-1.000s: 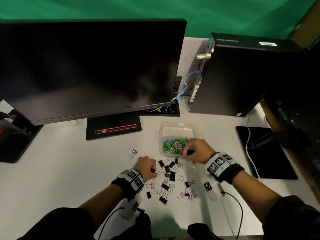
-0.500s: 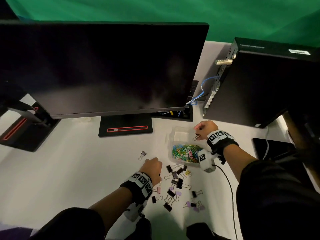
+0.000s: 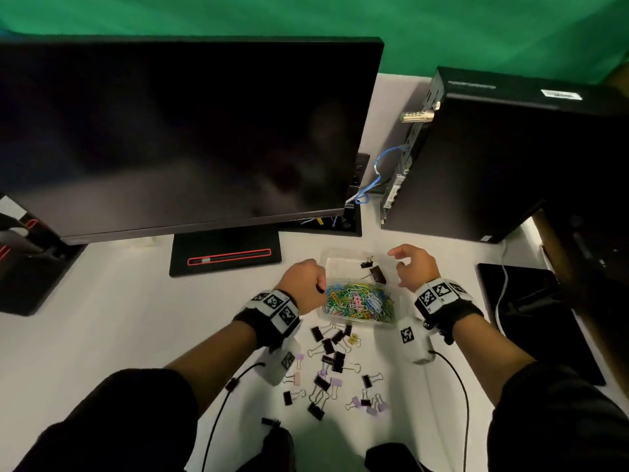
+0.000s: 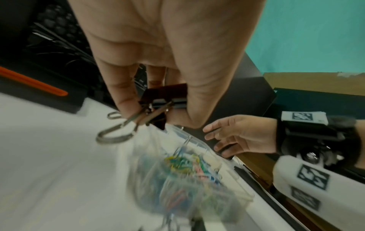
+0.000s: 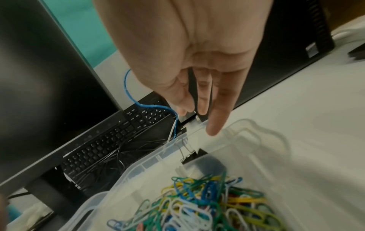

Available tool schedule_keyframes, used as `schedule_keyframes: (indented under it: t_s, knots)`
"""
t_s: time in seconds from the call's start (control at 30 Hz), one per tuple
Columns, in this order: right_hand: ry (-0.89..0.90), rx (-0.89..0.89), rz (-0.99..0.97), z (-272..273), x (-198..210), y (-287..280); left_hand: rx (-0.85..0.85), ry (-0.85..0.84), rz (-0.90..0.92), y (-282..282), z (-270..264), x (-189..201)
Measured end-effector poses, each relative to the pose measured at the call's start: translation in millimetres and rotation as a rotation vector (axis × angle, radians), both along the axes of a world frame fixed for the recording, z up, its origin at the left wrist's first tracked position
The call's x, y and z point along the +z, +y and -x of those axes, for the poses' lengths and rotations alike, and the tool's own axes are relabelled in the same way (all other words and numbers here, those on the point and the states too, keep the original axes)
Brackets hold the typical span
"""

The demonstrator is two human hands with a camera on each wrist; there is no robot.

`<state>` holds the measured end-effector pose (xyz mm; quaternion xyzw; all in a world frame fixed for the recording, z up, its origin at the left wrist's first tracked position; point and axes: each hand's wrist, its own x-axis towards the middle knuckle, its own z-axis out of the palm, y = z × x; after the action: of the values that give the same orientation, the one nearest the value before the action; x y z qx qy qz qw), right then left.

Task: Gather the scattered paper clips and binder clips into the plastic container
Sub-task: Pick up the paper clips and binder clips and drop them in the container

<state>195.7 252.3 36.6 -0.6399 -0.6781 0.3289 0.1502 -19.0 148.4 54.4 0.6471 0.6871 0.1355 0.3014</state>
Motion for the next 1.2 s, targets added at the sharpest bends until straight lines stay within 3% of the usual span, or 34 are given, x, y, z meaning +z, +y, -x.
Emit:
schedule_keyframes:
  t_s: [0.23,0.6,0.7,0.83,1.03,1.2]
  knots:
    - [0.009,-0.012,-0.015,-31,4,-32,-0.139,-0.006,-0.133,59,-37,6]
    - [-0.068,0.375,0.128,-48,-9,-105,-0.087,0.025,-0.064,73,-46,-35]
    - [-0.205,0.516,0.245,-47,-11,-122,-0.107,0.011,-0.089,61,-36,-26]
    - [-0.247,0.571,0.385,-43,-14,-148,-0.064,0.037,-0.065,23,-8,-13]
    - [-0.160,0.574,0.324,-29,-29,-163,0.080,0.181,0.180,-52,50,-24]
    - [-0.158,0.574,0.268,-10,-38,-156,0.053,0.232,0.406,-102,79,-33]
